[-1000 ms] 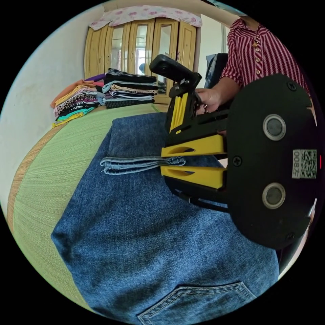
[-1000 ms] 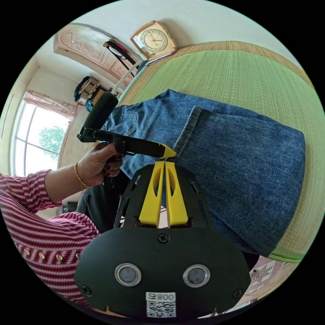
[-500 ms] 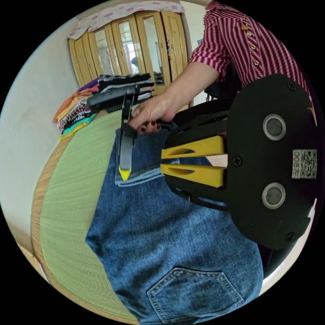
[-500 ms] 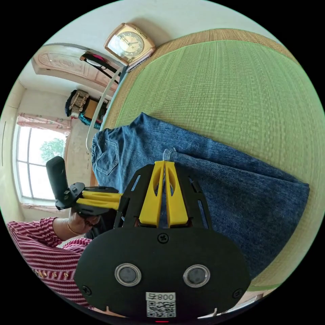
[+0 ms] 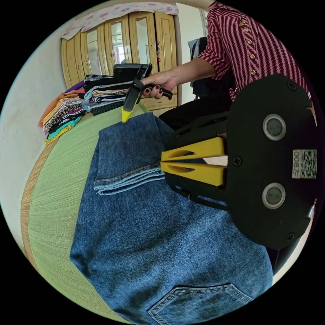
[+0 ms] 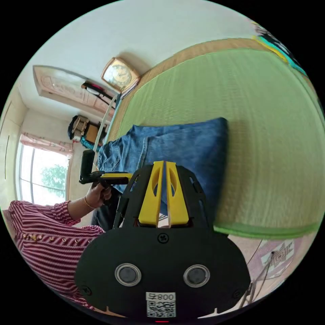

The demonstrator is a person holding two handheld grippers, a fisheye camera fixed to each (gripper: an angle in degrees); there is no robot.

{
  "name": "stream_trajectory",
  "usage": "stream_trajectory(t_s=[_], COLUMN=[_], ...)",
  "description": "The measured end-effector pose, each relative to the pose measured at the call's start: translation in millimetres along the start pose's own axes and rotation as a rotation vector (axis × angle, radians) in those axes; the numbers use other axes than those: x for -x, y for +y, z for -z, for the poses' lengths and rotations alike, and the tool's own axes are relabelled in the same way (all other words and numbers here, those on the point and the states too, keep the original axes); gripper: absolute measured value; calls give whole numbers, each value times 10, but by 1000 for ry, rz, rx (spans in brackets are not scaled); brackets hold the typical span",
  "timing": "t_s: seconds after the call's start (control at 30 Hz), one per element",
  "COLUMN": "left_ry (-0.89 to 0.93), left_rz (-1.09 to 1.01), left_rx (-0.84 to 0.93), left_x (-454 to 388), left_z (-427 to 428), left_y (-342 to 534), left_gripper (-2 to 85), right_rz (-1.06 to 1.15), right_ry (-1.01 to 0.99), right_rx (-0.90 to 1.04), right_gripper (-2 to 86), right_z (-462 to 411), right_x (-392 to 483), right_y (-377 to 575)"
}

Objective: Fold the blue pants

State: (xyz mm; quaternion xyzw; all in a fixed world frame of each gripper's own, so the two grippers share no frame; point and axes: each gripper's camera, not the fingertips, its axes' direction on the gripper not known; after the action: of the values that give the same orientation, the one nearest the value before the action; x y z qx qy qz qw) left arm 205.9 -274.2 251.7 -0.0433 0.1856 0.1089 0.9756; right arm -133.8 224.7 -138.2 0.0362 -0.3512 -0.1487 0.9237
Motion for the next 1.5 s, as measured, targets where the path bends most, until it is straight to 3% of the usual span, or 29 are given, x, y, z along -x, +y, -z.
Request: stream_trajectory(t_s=[0.23, 0.53, 0.83, 0.97, 1.17, 1.33, 1.5], left_ry=[47, 32, -147, -324, -541, -437, -385], left_rz=[-76, -203, -426, -491, -495, -443, -412], left_rx=[-19, 67, 174, 206, 214, 191, 160], left_x=[-212, -667, -1369, -1662, -1862, -1817, -1812], left_z=[-228, -845, -1587, -1915, -2227, -2260, -2314], left_y=[-35, -201, -303, -251, -214, -214, -158], left_gripper=[15, 63, 137, 162, 96, 53, 44], right_rz=[-249, -247, -193, -133, -81, -73, -132], right_ry=[-96, -219, -362, -354, -343, -347, -444], right_rx=[-118, 20, -43, -32, 8, -2, -148], right_gripper=[79, 95, 69, 64, 65, 65, 42], right_z=[256, -682, -978, -1173, -1535, -1657, -1627], right_x=[-1141, -1547, -1637, -1461, -1361, -1463, -1874], right_y=[1121, 1459, 1691, 1644, 1610, 1664, 1718])
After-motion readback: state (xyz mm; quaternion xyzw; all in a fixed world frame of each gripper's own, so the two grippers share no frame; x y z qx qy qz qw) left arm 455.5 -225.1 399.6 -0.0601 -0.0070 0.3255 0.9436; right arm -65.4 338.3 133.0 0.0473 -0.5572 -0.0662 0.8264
